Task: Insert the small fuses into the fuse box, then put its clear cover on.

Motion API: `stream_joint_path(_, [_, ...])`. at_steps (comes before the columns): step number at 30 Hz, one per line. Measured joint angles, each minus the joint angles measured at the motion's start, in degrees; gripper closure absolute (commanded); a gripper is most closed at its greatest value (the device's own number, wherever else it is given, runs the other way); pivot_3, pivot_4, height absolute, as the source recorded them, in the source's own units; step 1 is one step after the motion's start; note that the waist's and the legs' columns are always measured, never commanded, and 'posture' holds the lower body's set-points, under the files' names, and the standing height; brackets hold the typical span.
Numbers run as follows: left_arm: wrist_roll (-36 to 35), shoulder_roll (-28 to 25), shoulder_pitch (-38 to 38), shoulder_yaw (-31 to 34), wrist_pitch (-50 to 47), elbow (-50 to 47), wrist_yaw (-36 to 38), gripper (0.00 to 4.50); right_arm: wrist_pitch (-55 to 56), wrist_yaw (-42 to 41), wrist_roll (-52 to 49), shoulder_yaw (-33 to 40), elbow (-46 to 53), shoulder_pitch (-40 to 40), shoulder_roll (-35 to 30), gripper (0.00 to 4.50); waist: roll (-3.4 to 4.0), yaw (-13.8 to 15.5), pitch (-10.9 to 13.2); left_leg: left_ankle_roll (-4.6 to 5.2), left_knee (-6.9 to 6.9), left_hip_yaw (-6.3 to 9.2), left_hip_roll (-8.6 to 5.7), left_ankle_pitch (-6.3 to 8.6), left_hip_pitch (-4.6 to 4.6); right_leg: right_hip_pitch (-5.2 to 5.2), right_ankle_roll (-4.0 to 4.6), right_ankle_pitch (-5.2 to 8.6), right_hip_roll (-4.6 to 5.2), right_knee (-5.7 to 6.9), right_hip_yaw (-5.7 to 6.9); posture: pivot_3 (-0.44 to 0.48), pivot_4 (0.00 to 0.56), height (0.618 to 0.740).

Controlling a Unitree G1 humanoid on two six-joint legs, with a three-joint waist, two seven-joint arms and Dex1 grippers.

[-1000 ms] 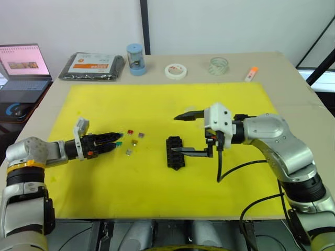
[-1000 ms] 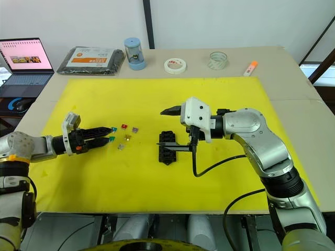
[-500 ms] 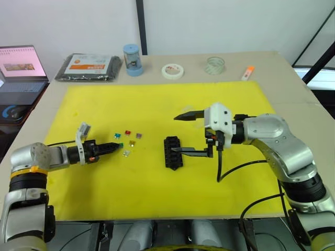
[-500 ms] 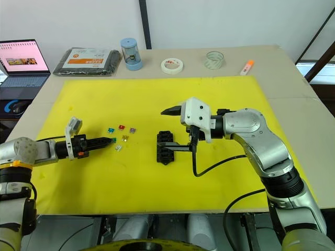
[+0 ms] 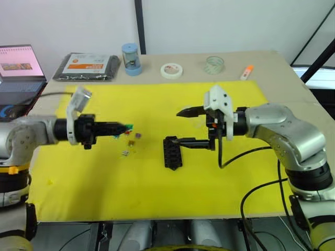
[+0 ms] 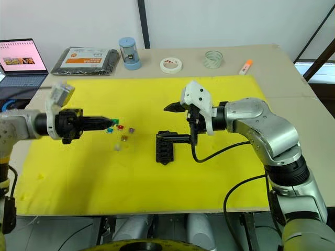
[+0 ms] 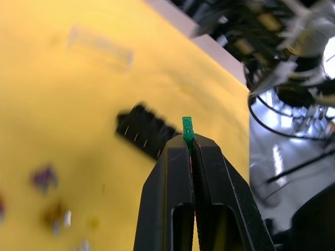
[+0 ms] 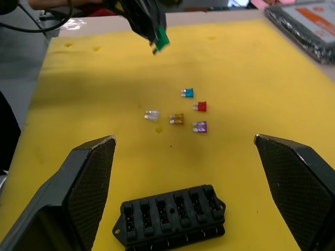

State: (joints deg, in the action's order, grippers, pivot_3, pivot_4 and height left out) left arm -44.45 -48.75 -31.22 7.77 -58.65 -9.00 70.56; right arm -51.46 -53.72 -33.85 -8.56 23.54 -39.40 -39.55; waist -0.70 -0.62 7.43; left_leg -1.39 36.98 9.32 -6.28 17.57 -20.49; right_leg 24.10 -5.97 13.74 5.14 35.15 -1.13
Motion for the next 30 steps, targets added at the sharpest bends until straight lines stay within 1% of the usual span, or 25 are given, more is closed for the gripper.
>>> stream_joint_path(2, [3.4, 2.0, -0.2, -2.8, 7.7, -2.6, 0.1, 4.5, -2.6, 1.7, -0.9, -0.1, 0.5, -1.4, 1.4, 0.62, 0.01, -0.1, 0.0, 0.0, -0.01, -0.03, 0.03, 0.0, 0.0, 0.03, 0.0, 0.0, -0.02, 0.01, -0.03, 0.0, 0.15, 0.74])
stream_joint_path(5, [10.1, 5.6, 0.0, -7.1, 20.5, -3.7, -0.3, 4.5, -4.0, 4.0, -1.0, -1.0, 1.3, -3.4, 3.5, 1.65, 0.01, 0.0, 0.0, -0.01, -0.01, -0.05, 0.05, -0.01, -0.02, 0.06, 0.03, -0.02, -0.05, 0.01, -0.02, 0.0, 0.15, 0.74])
stream_joint_path(8, [15.9, 6.8, 0.5, -9.7, 31.6, -3.4, 0.3, 4.5, -1.3, 4.4, 1.8, -3.7, 1.6, -4.0, 3.3, 1.65, 0.0, 0.1, 0.0, -0.01, -0.01, -0.07, 0.04, -0.01, -0.03, 0.06, 0.03, -0.02, -0.05, -0.01, -0.02, 0.0, 0.15, 0.74])
stream_joint_path(9, [16.8, 7.2, 0.6, -9.9, 33.6, -3.1, 0.3, 4.5, -0.4, 4.4, 2.8, -4.6, 1.6, -4.0, 3.1, 1.65, 0.0, 0.1, 0.0, -0.01, 0.0, -0.07, 0.03, 0.0, -0.04, 0.06, 0.03, -0.02, -0.05, -0.01, -0.02, 0.0, 0.15, 0.74])
stream_joint_path(10, [17.5, 7.8, 0.6, -9.9, 35.3, -2.7, 0.2, 4.5, 0.5, 4.4, 3.7, -5.2, 1.6, -4.0, 3.1, 1.8, 0.0, 0.1, 0.0, -0.01, 0.0, -0.07, 0.03, -0.01, -0.05, 0.07, 0.03, -0.02, -0.05, -0.01, -0.02, 0.0, 0.15, 0.74])
stream_joint_path(12, [18.0, 8.9, 0.0, -10.1, 37.3, -1.6, 0.2, 4.5, 2.1, 4.3, 4.9, -5.9, 1.4, -4.0, 3.1, 2.21, -0.01, 0.1, 0.0, 0.0, 0.01, -0.06, 0.04, 0.0, -0.05, 0.07, 0.02, -0.02, -0.06, 0.0, -0.01, 0.0, 0.15, 0.74])
stream_joint_path(14, [18.3, 9.4, -0.9, -10.4, 38.6, -0.7, 0.3, 4.5, 3.4, 4.4, 5.9, -6.4, 1.1, -4.1, 3.3, 2.81, -0.01, 0.0, 0.0, 0.0, 0.01, -0.06, 0.04, -0.01, -0.04, 0.06, 0.02, -0.02, -0.07, 0.0, 0.0, 0.0, 0.15, 0.74])
stream_joint_path(22, [18.9, 9.5, -1.0, -10.8, 41.7, 0.4, 1.3, 4.5, 4.5, 4.2, 7.4, -6.8, 0.8, -4.1, 3.8, 2.81, -0.01, 0.0, 0.0, 0.0, 0.01, -0.06, 0.05, 0.0, -0.04, 0.1, 0.02, -0.02, -0.1, 0.03, 0.03, 0.0, 0.15, 0.74])
stream_joint_path(24, [19.0, 9.5, -0.9, -11.3, 42.1, 0.4, 1.9, 4.5, 4.3, 4.2, 7.4, -6.7, 0.6, -4.2, 4.2, 3.13, -0.01, 0.0, 0.0, 0.0, 0.01, -0.06, 0.05, 0.0, -0.05, 0.1, 0.02, -0.02, -0.1, 0.03, 0.03, 0.0, 0.15, 0.74])
stream_joint_path(25, [19.0, 9.5, -0.9, -11.4, 42.3, 0.4, 2.0, 4.5, 4.1, 4.2, 7.3, -6.7, 0.4, -4.3, 4.3, 3.38, -0.01, 0.0, 0.0, 0.0, 0.01, -0.06, 0.05, 0.0, -0.05, 0.1, 0.02, -0.02, -0.11, 0.03, 0.04, 0.0, 0.15, 0.74])
stream_joint_path(28, [19.0, 9.5, -0.9, -11.3, 42.6, 0.5, 1.7, 4.5, 3.6, 3.6, 7.0, -6.7, 0.3, -4.7, 4.3, 4.42, -0.01, 0.0, 0.0, 0.0, 0.01, -0.05, 0.05, 0.0, -0.04, 0.1, 0.02, -0.02, -0.11, 0.03, 0.04, 0.0, 0.15, 0.74])
stream_joint_path(30, [19.0, 9.5, -0.9, -11.3, 42.5, 0.5, 1.9, 4.5, 3.3, 3.3, 6.6, -6.7, 0.3, -4.7, 4.2, 4.47, -0.01, 0.0, 0.0, 0.0, 0.01, -0.06, 0.05, 0.0, -0.04, 0.1, 0.02, -0.02, -0.11, 0.03, 0.04, 0.0, 0.15, 0.74])
